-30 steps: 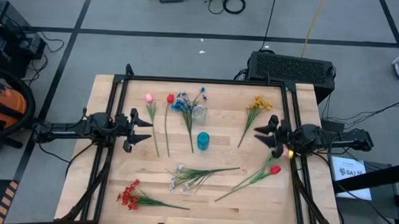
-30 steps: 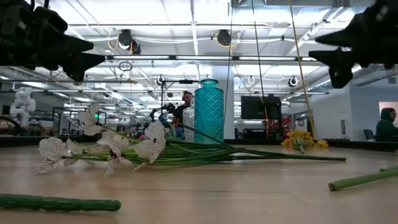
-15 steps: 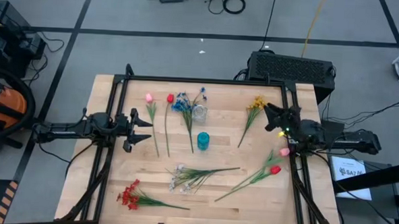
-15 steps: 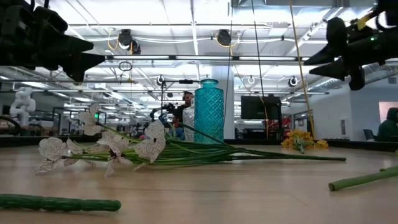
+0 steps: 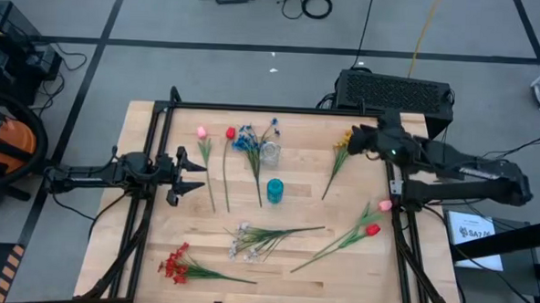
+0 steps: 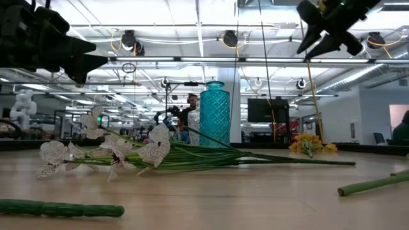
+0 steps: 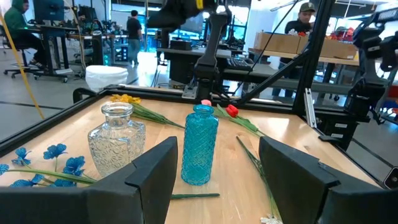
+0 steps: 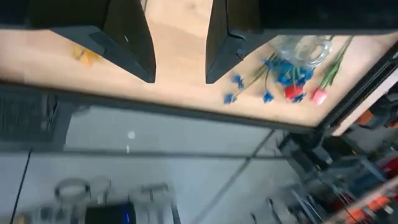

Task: Sort flowers into vase by color
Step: Put the yellow flowers into the transparent vase

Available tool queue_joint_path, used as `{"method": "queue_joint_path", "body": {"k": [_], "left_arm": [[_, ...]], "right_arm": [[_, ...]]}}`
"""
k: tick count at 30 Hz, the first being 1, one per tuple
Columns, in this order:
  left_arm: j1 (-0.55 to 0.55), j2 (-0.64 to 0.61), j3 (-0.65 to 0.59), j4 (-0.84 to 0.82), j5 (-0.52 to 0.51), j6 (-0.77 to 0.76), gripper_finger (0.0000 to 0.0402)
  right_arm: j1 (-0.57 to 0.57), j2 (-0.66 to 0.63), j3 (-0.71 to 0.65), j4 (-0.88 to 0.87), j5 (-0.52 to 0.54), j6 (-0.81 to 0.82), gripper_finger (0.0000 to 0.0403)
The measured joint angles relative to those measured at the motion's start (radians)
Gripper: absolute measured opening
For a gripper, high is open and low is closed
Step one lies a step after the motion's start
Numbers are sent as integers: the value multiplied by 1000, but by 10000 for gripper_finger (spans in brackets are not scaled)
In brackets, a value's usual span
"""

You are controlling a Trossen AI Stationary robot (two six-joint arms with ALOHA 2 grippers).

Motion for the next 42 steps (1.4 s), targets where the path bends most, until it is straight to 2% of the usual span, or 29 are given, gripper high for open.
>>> {"method": "queue_joint_path", "body": {"k": [6,13,16,23,27,31,36,42], "left_arm": [[0,0,0,0,0,0,234],[0,0,0,0,0,0,234],[0,0,0,0,0,0,234],[0,0,0,0,0,0,234],[0,0,0,0,0,0,234],[0,0,0,0,0,0,234],[0,0,0,0,0,0,234],[0,0,0,0,0,0,234]], "right_arm": [[-65,205,149,-197,-81,161,132],[-156,387,169,-350,-230,408,139],[-194,445,169,-367,-295,430,151],[-253,566,169,-361,-335,492,196],[-288,645,146,-314,-387,457,222],[-328,705,51,-157,-518,432,232],[-346,740,-48,-18,-511,462,233],[-396,791,-75,40,-530,367,225]]}}
